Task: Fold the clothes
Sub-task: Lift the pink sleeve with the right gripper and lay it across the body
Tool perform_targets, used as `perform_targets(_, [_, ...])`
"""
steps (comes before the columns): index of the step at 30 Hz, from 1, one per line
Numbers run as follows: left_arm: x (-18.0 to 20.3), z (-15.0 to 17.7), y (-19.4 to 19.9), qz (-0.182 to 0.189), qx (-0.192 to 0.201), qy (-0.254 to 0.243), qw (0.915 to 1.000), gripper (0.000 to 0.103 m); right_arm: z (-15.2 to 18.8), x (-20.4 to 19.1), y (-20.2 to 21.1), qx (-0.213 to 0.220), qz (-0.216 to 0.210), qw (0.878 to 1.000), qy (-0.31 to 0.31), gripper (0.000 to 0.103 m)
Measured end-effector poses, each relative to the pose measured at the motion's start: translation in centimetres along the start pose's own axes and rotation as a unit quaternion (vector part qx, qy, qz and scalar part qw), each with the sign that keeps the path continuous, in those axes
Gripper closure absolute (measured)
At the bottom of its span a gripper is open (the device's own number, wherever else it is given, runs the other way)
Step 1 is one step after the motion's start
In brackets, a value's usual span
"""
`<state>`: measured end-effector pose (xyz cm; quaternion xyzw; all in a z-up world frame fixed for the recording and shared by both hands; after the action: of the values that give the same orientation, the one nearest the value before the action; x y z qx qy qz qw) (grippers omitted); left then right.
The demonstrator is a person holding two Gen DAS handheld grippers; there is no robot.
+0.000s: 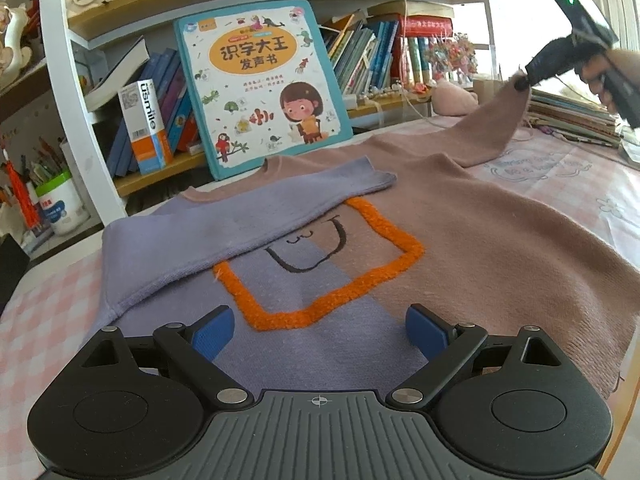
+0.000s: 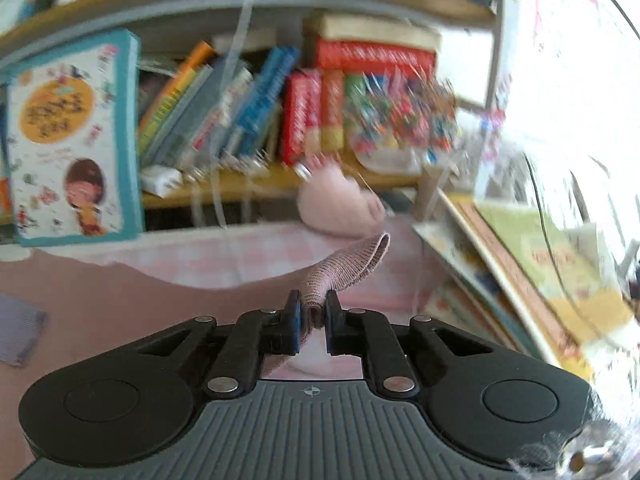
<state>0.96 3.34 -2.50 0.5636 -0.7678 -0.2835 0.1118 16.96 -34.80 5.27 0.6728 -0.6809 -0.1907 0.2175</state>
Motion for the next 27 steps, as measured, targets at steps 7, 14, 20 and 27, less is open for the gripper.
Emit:
perform_targets(7, [0.4, 0.0, 0.2, 0.002, 0.006, -0.013, 0.9999, 0.008, -3.2, -4.6, 3.3, 0.035, -0.052, 0.997, 0.047, 0.093])
perform_targets(14, [0.1, -0.1, 0.3, 0.013, 0.009, -0.005, 0.9999, 0.008, -5.6, -10.8, 5.1, 0.063, -0.129, 0.987, 0.076, 0.093])
perform_targets(20, [-0.1, 0.0, 0.2, 0.021, 0.007, 0.001, 0.9997, 0.008, -7.2, -17.2, 5.7, 0.089, -0.188, 0.974, 0.090, 0.093])
perform_targets(27, [-0.3, 0.0, 0.2, 0.022, 0.007, 0.006, 0.9997, 0.008, -8.2, -24.6, 5.6, 0.092, -0.281, 0.949, 0.107, 0.093])
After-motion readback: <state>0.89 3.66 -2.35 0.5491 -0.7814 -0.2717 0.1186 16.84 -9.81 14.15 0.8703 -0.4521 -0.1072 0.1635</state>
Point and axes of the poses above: each gripper's, at about its wrist camera, not at the fingertips, and y roughly against the way its jaws point, x to its right, z to its underside, the point moved 1 cm from there along -y, roughly the way its jaws point, and after that the axes turned 2 degrees about y, right-handed, at the moved point
